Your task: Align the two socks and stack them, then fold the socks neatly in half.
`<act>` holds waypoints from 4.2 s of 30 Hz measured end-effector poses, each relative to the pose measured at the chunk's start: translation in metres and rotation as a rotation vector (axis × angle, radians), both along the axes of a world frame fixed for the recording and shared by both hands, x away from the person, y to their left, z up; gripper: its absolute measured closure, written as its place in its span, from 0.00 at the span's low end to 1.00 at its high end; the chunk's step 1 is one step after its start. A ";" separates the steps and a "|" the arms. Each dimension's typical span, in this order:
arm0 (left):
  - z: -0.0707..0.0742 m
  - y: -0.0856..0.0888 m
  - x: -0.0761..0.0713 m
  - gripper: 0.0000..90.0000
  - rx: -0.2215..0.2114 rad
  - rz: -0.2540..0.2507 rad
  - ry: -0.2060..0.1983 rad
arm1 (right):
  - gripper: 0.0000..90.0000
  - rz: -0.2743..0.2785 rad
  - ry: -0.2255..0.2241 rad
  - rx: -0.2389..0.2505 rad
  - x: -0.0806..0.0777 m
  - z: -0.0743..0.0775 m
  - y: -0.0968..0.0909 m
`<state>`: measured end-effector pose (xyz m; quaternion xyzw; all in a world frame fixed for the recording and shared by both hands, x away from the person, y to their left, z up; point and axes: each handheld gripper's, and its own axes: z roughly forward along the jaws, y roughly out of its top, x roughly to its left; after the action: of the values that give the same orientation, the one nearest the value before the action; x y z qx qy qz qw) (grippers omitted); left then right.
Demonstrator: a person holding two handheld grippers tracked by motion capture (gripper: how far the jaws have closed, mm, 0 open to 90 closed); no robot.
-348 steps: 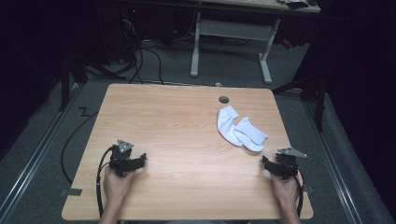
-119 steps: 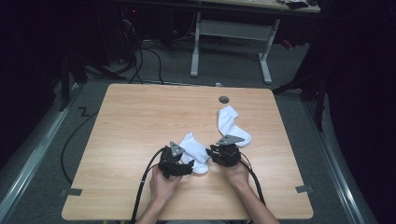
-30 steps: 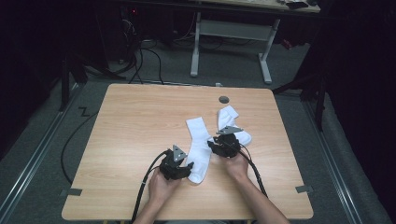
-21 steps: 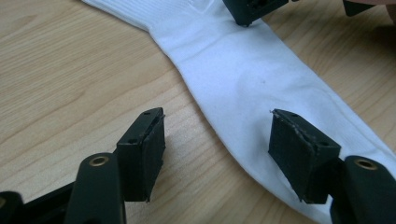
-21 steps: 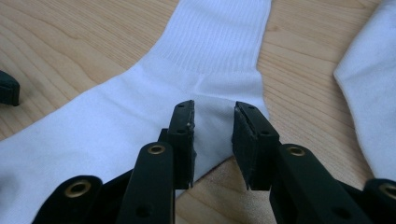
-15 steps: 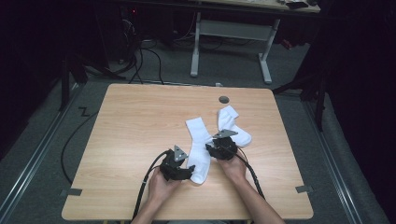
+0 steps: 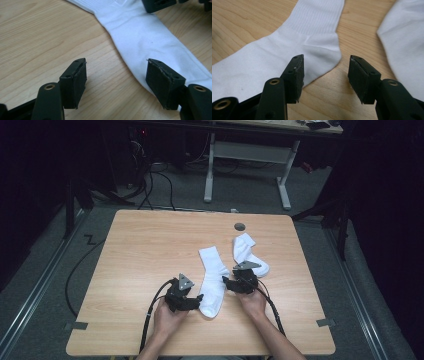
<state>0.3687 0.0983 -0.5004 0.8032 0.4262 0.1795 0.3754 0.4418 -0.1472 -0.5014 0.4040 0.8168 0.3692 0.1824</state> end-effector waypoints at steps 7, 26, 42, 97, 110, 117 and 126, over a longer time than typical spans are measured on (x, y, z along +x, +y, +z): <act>0.002 0.020 -0.001 0.38 -0.027 0.064 -0.006 | 0.53 -0.021 -0.029 0.019 -0.006 0.004 -0.017; -0.005 0.083 0.012 0.41 0.023 0.231 -0.002 | 0.64 -0.121 -0.057 0.026 0.007 0.020 -0.058; -0.007 0.087 0.012 0.37 0.030 0.210 -0.020 | 0.65 -0.196 -0.031 -0.046 0.049 0.023 -0.064; -0.007 0.087 0.012 0.36 0.030 0.221 -0.019 | 0.96 -0.063 -0.187 0.121 0.029 0.096 -0.064; -0.007 0.087 0.012 0.36 0.031 0.224 -0.019 | 0.96 -0.038 -0.230 0.155 0.020 0.119 -0.063; -0.007 0.087 0.012 0.36 0.031 0.224 -0.019 | 0.96 -0.023 -0.237 0.170 0.022 0.129 -0.058; -0.007 0.087 0.012 0.37 0.033 0.225 -0.019 | 0.96 0.009 -0.246 0.170 0.025 0.147 -0.043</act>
<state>0.3806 0.1852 -0.5078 0.7546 0.5071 0.2351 0.3438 0.4664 -0.1903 -0.3544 0.3661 0.7556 0.4848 0.2448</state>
